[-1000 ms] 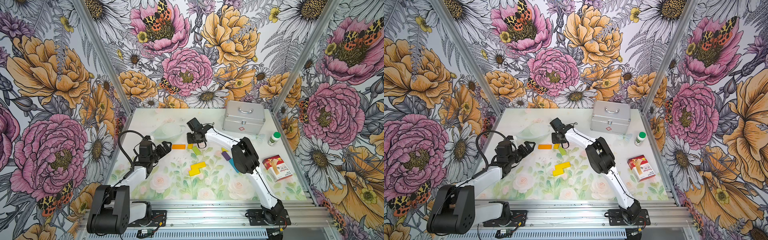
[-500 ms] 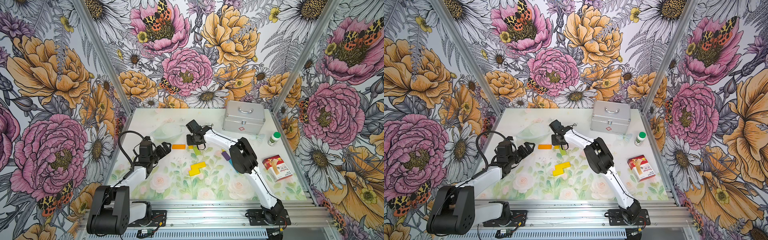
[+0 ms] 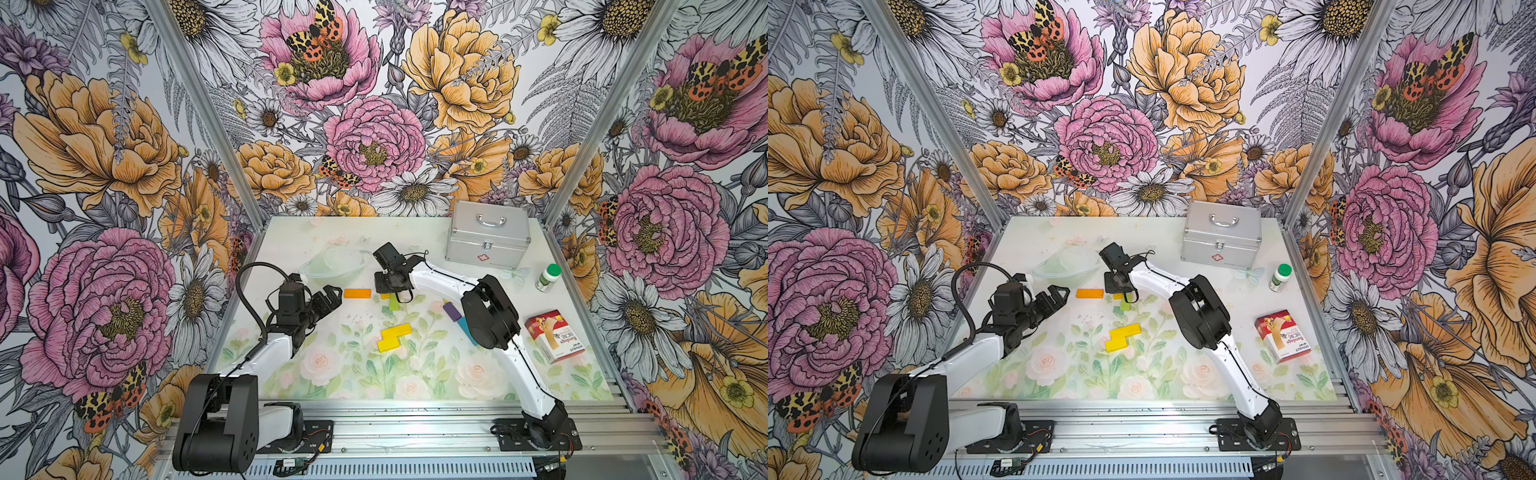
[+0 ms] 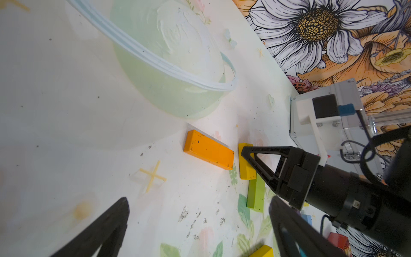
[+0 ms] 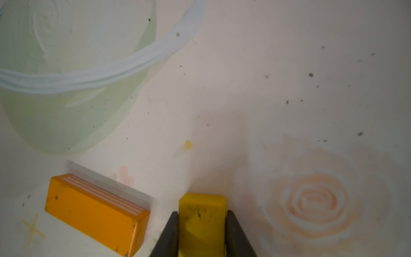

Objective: Assemble the letter p with building blocks
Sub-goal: Pick up the building block from the center of the board, then place the building block at the center of the board.

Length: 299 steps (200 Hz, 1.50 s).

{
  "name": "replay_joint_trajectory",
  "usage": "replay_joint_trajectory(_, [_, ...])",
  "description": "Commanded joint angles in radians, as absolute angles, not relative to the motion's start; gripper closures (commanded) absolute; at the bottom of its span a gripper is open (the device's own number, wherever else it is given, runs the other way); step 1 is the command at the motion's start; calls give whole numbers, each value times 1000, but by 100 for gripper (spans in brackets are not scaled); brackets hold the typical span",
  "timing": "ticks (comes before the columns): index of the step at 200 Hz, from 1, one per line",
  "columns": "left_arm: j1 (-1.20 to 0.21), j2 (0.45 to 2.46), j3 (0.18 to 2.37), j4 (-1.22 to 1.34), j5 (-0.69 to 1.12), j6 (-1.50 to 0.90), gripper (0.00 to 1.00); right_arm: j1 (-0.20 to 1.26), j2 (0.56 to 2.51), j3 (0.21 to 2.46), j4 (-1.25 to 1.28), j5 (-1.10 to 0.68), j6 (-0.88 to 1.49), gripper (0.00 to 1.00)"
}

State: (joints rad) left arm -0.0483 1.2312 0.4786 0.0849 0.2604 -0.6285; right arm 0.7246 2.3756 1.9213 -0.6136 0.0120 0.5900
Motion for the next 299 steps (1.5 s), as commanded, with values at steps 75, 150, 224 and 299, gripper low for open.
replay_joint_trajectory(75, [-62,1173,461,69,203,-612,1,787,2152,1726,-584,22,603,100])
replay_joint_trajectory(150, [-86,1171,434,67,175,-631,3,850,2181,1714,-515,-1,683,100])
replay_joint_trajectory(224, [-95,1138,413,68,172,-638,6,865,2278,1758,-495,52,748,95])
replay_joint_trajectory(299, [-160,1169,409,69,147,-638,10,865,2273,1721,-396,68,805,68])
